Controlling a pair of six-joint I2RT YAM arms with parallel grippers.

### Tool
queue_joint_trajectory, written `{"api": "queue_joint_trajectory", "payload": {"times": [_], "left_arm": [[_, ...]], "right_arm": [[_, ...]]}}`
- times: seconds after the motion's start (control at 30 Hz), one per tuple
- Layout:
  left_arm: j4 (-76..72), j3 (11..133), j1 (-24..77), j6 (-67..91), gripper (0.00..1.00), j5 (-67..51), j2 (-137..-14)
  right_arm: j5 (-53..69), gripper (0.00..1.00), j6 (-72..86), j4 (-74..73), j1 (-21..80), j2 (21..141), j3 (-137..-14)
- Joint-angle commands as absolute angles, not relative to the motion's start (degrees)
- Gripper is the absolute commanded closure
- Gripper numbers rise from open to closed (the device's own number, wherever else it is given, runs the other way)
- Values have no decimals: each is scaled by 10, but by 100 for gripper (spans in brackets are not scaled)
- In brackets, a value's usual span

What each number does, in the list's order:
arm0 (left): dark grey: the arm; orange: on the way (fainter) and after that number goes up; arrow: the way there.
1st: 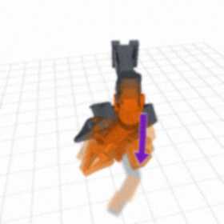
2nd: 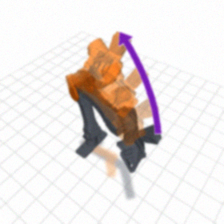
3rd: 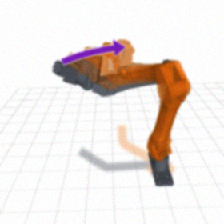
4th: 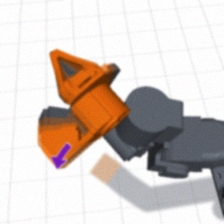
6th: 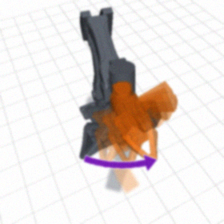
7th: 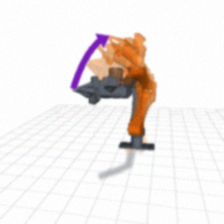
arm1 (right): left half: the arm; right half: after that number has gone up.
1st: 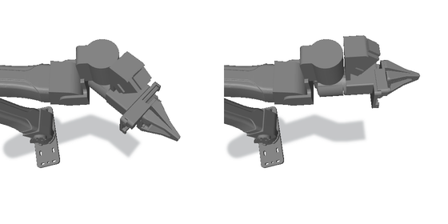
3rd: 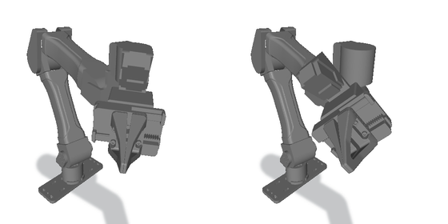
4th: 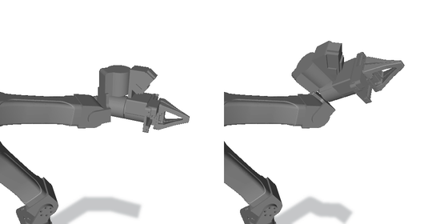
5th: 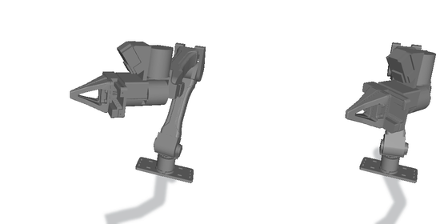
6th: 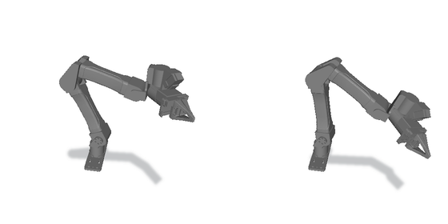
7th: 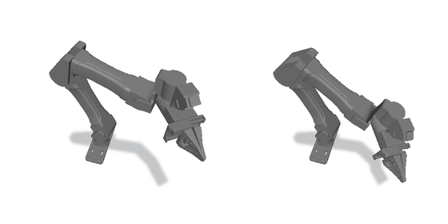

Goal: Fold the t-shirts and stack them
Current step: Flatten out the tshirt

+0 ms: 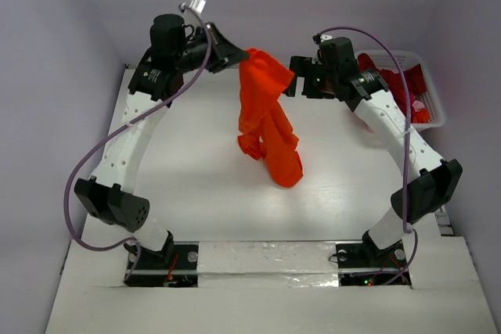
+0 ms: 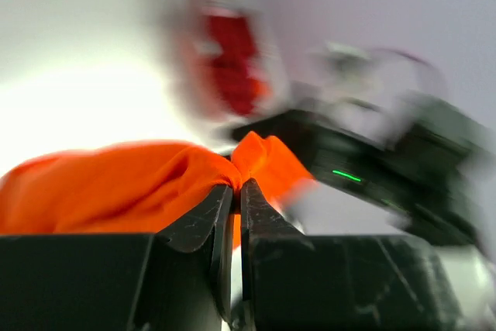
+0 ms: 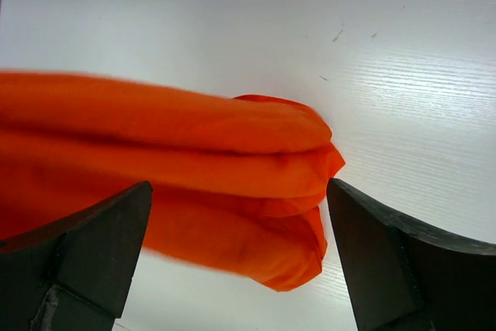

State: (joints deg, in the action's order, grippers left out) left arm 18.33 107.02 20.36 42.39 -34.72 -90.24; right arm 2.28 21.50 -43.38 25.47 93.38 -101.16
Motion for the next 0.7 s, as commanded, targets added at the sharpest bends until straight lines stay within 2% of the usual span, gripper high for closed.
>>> {"api": "queue_joint_trajectory", "payload": {"times": [0.0,0.13,0.3,0.33,0.37,0.4,0.47,0.53,0.67], "left_arm": [[280,981,151,424,100,-179,-846],[291,841,120,425,100,-94,-789],[280,726,84,437,100,-59,-732],[273,694,77,440,93,-60,-724],[262,671,72,446,77,-58,-709],[258,671,65,447,77,-58,-701],[255,650,59,452,30,-59,-684],[254,642,54,449,1,-62,-676],[267,641,42,443,1,-55,-660]], "right_arm": [[2,0,215,-433,252,912,-1022],[-16,0,213,-429,252,904,-1008],[-5,0,214,-425,252,909,-1007],[-5,0,214,-424,252,910,-1007],[-5,0,214,-423,252,911,-1010],[-5,0,214,-424,252,911,-1012],[-5,0,214,-427,252,914,-1016],[-5,0,211,-428,252,915,-1019],[25,0,208,-428,252,917,-1018]]}}
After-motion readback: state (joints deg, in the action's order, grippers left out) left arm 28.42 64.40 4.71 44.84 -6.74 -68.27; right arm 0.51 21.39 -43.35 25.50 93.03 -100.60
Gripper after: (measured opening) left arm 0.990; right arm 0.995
